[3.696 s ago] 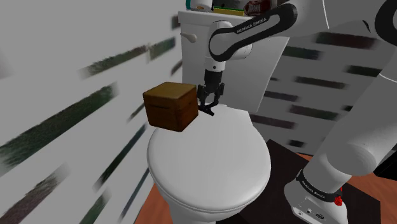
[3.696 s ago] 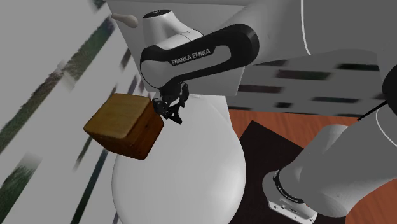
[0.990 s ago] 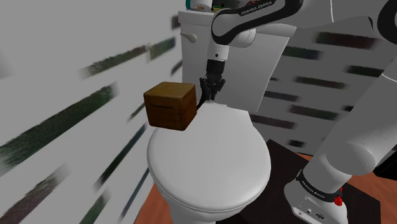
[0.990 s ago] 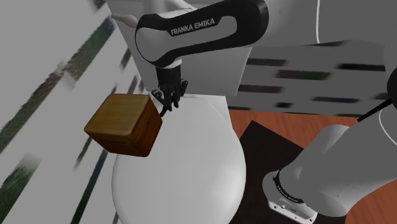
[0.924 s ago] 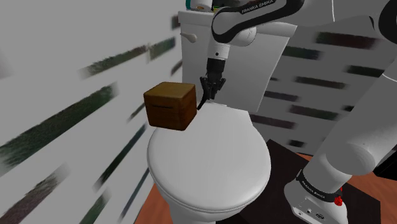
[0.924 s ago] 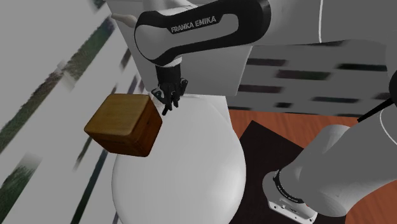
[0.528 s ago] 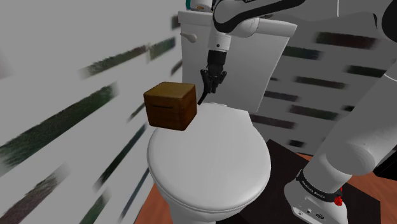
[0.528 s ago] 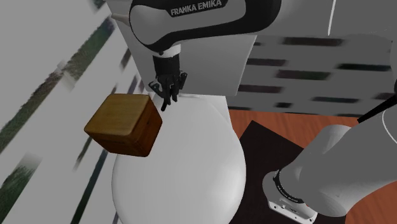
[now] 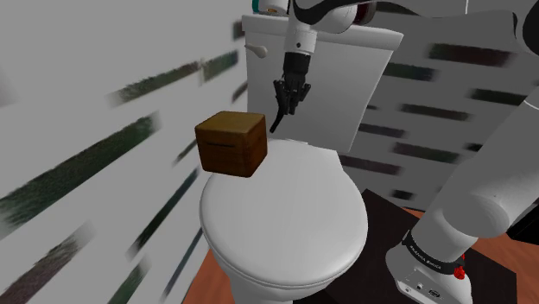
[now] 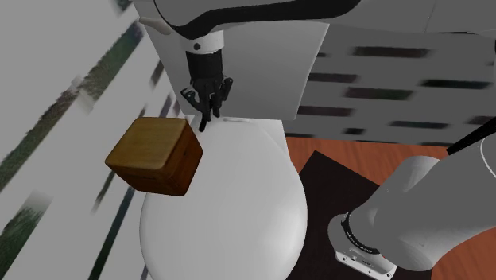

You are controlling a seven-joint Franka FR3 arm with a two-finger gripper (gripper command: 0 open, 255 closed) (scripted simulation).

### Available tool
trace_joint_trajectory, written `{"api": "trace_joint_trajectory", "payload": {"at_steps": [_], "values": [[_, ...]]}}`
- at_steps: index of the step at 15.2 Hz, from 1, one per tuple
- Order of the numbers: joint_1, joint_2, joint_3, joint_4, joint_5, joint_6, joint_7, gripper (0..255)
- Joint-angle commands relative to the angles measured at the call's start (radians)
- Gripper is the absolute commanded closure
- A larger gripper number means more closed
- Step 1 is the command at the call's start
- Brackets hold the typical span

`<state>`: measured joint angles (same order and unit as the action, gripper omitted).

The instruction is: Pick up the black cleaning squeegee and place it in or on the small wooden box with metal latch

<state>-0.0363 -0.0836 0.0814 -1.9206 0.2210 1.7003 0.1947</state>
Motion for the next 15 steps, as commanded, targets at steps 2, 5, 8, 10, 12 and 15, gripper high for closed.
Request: {"api": "trace_joint_trajectory", "payload": {"at_steps": [2, 5, 8, 10, 12, 15], "values": [[-0.001, -0.003, -0.001, 0.036, -0.001, -0.040, 0.006, 255], [-0.002, -0.003, -0.002, 0.076, -0.002, -0.079, 0.013, 255], [-0.002, -0.001, -0.003, 0.119, -0.003, -0.119, 0.021, 255], [-0.003, 0.001, -0.004, 0.148, -0.003, -0.145, 0.026, 255], [-0.003, 0.003, -0.004, 0.168, -0.003, -0.162, 0.029, 255], [0.030, 0.038, 0.034, 0.209, 0.005, -0.153, 0.100, 255]]}}
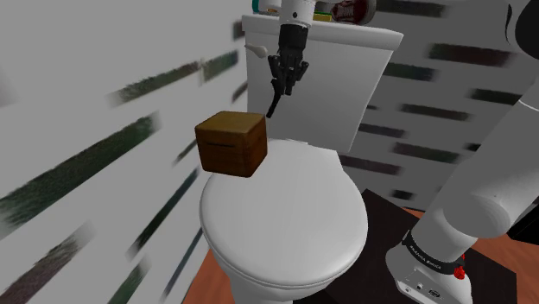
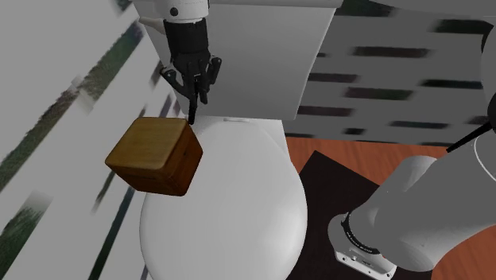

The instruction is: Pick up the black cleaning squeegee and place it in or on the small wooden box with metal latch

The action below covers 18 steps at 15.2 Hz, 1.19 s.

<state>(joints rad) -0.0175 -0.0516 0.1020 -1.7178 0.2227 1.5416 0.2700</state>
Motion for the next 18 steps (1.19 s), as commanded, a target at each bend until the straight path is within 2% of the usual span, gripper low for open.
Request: {"api": "trace_joint_trajectory", "payload": {"at_steps": [1, 8, 12, 15, 16, 17, 18], "values": [[0.023, 0.020, 0.025, 0.022, 0.005, 0.009, 0.048, 255], [0.107, 0.146, 0.105, 0.174, -0.003, 0.018, 0.215, 255], [0.170, 0.255, 0.148, 0.315, -0.027, 0.008, 0.322, 255], [0.170, 0.246, 0.146, 0.262, -0.025, 0.051, 0.311, 255], [0.168, 0.245, 0.145, 0.274, -0.024, 0.037, 0.310, 255], [0.168, 0.245, 0.145, 0.274, -0.024, 0.037, 0.310, 0], [0.175, 0.269, 0.136, 0.297, -0.059, 0.034, 0.380, 0]]}}
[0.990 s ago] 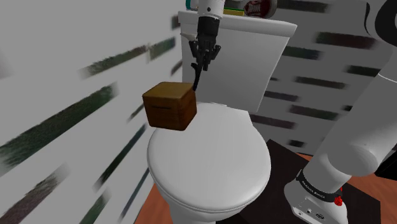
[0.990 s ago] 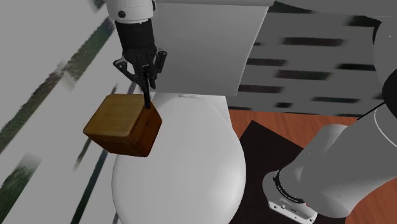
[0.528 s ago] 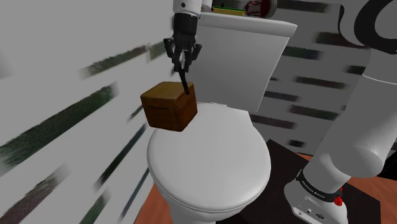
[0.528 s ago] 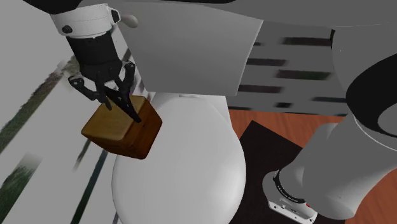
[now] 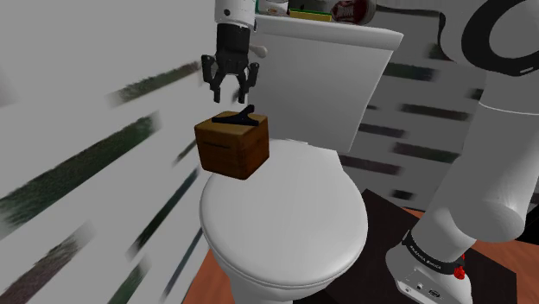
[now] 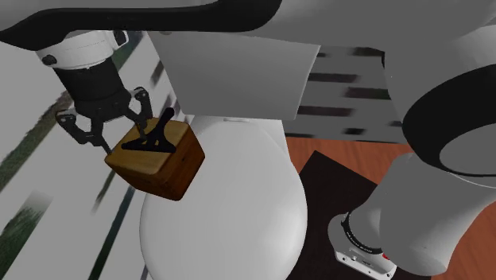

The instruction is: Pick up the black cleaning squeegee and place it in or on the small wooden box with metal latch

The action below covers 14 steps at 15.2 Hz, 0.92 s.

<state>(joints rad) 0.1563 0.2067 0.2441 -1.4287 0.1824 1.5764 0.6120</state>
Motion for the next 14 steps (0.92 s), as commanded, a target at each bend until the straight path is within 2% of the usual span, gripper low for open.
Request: {"api": "trace_joint_trajectory", "payload": {"at_steps": [1, 8, 14], "values": [[0.010, 0.035, -0.017, 0.032, -0.051, -0.006, 0.107, 0], [0.056, 0.177, -0.116, 0.191, -0.236, -0.106, 0.529, 0], [0.051, 0.143, -0.117, 0.060, -0.232, -0.009, 0.528, 0]]}}
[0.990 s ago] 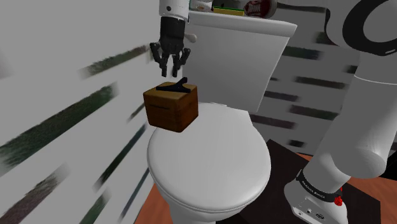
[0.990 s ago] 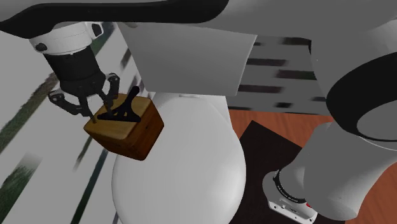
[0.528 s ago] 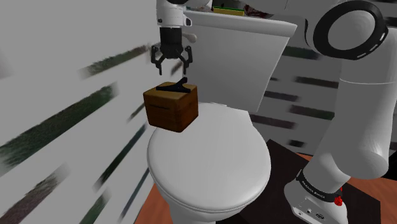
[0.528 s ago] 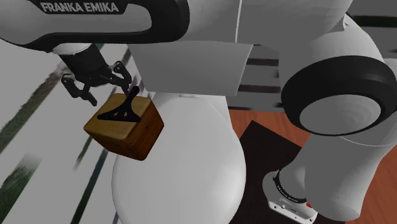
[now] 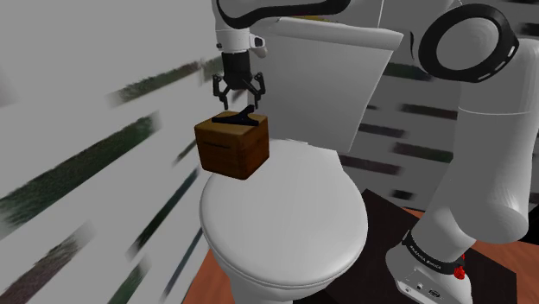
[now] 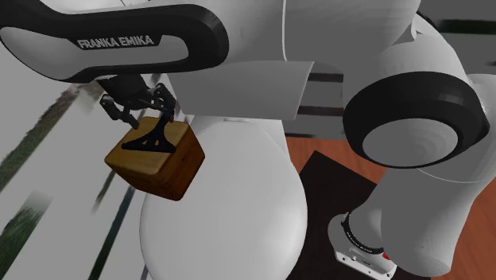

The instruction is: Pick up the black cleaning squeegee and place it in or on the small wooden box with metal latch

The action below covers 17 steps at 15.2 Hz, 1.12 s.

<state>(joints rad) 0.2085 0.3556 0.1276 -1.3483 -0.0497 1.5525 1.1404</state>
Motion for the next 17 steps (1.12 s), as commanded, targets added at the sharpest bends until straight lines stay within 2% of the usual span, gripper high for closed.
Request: {"api": "trace_joint_trajectory", "payload": {"at_steps": [1, 9, 10, 17], "values": [[-0.002, -0.010, -0.001, -0.040, 0.001, 0.031, 0.000, 0], [-0.003, -0.012, -0.001, -0.050, 0.001, 0.039, 0.000, 0], [-0.003, -0.012, -0.001, -0.050, 0.001, 0.039, 0.000, 255], [-0.003, -0.011, -0.001, -0.050, 0.001, 0.039, 0.000, 255]]}}
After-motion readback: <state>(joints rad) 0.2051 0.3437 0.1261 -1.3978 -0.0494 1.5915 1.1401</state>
